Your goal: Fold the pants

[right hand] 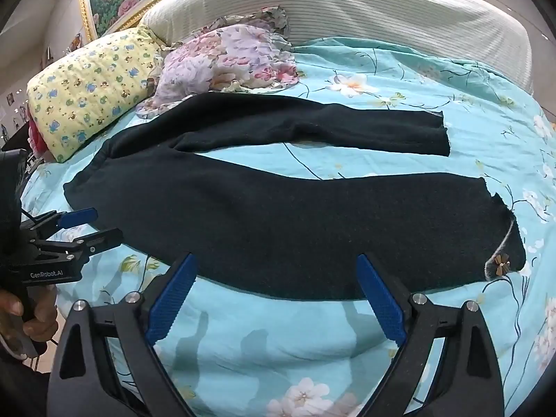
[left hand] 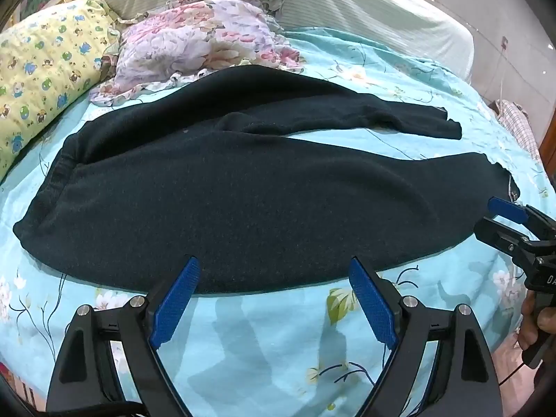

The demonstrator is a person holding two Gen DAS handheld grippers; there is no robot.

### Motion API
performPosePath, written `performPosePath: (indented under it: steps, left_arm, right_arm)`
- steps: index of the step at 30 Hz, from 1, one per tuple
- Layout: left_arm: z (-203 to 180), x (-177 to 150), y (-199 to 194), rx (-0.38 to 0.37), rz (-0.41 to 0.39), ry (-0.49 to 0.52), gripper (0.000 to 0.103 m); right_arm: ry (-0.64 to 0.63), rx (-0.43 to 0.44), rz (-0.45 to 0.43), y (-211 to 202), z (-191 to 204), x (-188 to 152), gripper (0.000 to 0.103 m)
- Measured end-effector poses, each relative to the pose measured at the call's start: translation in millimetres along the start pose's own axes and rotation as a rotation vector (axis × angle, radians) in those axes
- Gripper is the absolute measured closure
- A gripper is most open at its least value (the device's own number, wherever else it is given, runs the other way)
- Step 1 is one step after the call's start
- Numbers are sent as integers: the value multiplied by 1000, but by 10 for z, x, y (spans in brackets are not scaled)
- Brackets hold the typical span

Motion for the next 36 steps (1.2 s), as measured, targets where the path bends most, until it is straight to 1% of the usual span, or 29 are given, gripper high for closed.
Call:
performPosePath:
  steps: [17, 36]
  left_arm:
    - [35, -4, 12, -1, -1, -11, 15]
    - [-12, 11, 9, -8, -5, -6, 15]
  right_arm:
    - [-8, 9, 1, 37, 53, 7, 10]
    - [-8, 18, -5, 29, 125, 33, 10]
Point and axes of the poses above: each gripper's, at about its wrist camera, not at the fingertips, and y roughly the way its jaws point, z to its left, x to its top, the point moved 8 cm from there along y, roughly the way its jaws point, and after that the axes turned 9 degrees about -y, right-handed, at the moved point
